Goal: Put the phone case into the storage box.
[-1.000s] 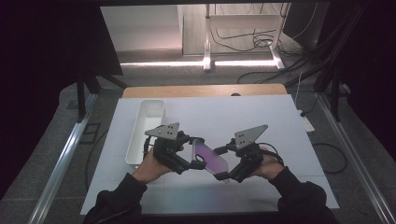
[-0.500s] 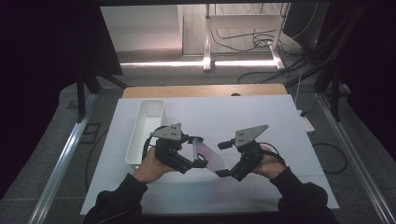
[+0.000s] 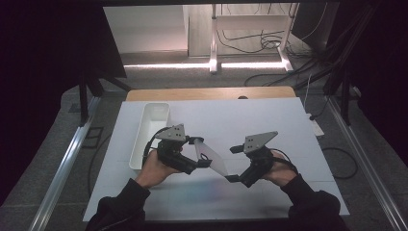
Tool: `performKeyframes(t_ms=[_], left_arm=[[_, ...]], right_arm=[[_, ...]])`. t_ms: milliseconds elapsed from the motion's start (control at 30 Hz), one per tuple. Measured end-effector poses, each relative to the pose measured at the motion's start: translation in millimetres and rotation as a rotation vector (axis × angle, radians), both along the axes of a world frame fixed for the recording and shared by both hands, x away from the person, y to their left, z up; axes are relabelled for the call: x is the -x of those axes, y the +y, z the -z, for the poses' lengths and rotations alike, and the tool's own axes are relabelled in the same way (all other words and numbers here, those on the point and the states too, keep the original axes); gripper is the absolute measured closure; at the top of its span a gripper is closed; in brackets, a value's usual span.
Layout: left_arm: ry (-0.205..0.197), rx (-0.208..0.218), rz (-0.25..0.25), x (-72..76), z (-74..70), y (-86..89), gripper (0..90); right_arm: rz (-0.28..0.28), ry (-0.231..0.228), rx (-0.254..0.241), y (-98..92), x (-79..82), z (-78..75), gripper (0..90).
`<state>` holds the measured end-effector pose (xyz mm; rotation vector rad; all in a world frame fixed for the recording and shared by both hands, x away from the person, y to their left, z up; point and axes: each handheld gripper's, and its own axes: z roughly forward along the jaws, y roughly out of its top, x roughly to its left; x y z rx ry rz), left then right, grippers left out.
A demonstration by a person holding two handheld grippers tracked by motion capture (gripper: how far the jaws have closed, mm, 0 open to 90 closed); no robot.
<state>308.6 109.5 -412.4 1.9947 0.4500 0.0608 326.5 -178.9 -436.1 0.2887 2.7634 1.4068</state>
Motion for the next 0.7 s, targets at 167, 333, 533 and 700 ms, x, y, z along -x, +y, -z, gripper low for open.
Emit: performKeyframes(t_ms=[167,333,533,700], left_arm=[[-0.001,-0.018,-0.037,-0.8,-0.7,2.0,17.3],[-0.005,-0.038,-0.084,-2.6,-2.0,5.7,17.2],[-0.014,-0.065,-0.150,-3.9,-5.1,11.2,17.3],[-0.022,-0.086,-0.200,-5.4,-6.8,14.6,17.3]], right_arm=[[0.045,-0.006,0.020,-6.8,-1.5,0.9,0.0],[0.107,-0.008,0.038,-15.1,-1.9,1.6,0.0],[0.167,-0.019,0.061,-22.7,-2.0,3.4,0.0],[0.202,-0.011,0.061,-28.3,-2.0,4.4,0.0]])
